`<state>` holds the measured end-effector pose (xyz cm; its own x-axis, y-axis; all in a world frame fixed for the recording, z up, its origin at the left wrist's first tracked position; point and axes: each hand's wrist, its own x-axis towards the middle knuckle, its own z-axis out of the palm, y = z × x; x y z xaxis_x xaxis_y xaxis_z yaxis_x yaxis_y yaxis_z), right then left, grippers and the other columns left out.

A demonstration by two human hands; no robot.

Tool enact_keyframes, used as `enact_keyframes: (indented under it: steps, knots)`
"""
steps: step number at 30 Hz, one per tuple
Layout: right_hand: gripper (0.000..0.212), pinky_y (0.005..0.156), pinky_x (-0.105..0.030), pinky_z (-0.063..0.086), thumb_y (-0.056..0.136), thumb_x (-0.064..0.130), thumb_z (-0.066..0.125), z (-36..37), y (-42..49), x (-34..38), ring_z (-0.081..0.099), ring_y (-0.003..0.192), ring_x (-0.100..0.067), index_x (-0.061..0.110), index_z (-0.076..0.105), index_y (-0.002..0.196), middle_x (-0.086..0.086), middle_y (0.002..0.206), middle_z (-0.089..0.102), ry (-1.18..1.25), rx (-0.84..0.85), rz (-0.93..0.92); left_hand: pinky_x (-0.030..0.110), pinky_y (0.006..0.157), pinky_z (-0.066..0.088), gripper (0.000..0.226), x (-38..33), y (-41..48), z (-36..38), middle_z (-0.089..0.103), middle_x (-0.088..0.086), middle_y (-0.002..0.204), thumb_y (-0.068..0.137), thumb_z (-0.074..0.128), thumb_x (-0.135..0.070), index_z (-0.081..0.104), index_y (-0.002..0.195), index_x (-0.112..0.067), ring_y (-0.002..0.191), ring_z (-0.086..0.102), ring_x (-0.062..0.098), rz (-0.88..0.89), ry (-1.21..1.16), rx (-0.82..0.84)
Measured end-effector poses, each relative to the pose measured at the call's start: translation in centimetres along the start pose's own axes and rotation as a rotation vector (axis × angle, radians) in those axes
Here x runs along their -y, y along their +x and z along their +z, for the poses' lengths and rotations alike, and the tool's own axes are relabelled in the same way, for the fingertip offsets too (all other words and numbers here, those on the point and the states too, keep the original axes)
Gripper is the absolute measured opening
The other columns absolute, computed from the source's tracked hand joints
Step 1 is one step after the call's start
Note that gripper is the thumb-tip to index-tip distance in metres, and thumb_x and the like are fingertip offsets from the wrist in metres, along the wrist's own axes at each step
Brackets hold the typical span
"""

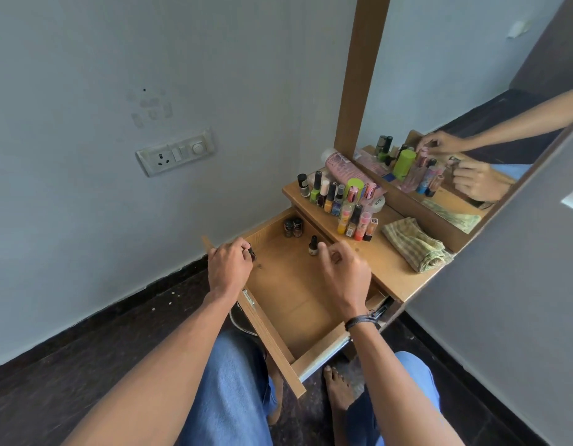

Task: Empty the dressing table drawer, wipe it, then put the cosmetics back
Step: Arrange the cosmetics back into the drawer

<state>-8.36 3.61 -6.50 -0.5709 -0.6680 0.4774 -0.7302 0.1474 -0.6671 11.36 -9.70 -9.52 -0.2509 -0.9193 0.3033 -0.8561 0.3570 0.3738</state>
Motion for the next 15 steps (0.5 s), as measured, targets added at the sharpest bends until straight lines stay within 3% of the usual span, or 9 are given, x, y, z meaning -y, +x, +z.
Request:
enact_keyframes:
  steps: [5,7,12,15]
  knots:
    - [0.029,0.057,-0.029,0.032,0.093,0.021,0.069,-4.6,3.3,-1.4,0.044,0.062,-0.016,0.017,0.047,0.075,0.002,0.069,0.052,0.076,-0.240,0.118,0.040,0.086,0.050,0.022,-0.2,0.1,-0.2,0.076,-0.001,0.090,0.084,0.072,-0.008,0.070,0.103,-0.019,0.078,0.070,0.016,0.052,0.025,-0.025]
    - [0.028,0.064,-0.033,0.037,0.091,0.022,0.070,-5.3,4.0,-2.3,0.044,0.072,-0.018,0.016,0.045,0.080,-0.001,0.078,0.050,0.128,-0.235,0.114,0.047,0.087,0.053,0.023,-0.4,0.3,-0.3,0.075,0.000,0.098,0.084,0.072,-0.009,0.068,0.106,-0.017,0.081,0.069,0.016,0.080,0.022,-0.017]
    - [0.033,0.081,-0.038,0.044,0.087,0.028,0.075,-5.0,3.9,-3.7,0.042,0.088,-0.016,0.020,0.044,0.097,0.002,0.096,0.045,0.229,-0.163,0.102,0.035,0.082,0.056,0.029,-2.2,0.2,-0.7,0.070,0.004,0.111,0.087,0.070,-0.011,0.065,0.116,-0.014,0.091,0.068,0.018,0.267,0.060,0.009]
    - [0.044,0.091,-0.036,0.043,0.084,0.032,0.077,-4.5,4.6,-4.2,0.044,0.102,-0.017,0.020,0.048,0.114,0.000,0.110,0.047,0.202,-0.077,0.146,0.032,0.083,0.055,0.029,-6.8,-0.4,-0.9,0.068,0.005,0.114,0.087,0.069,-0.007,0.065,0.116,-0.011,0.093,0.066,0.018,0.302,-0.159,0.011]
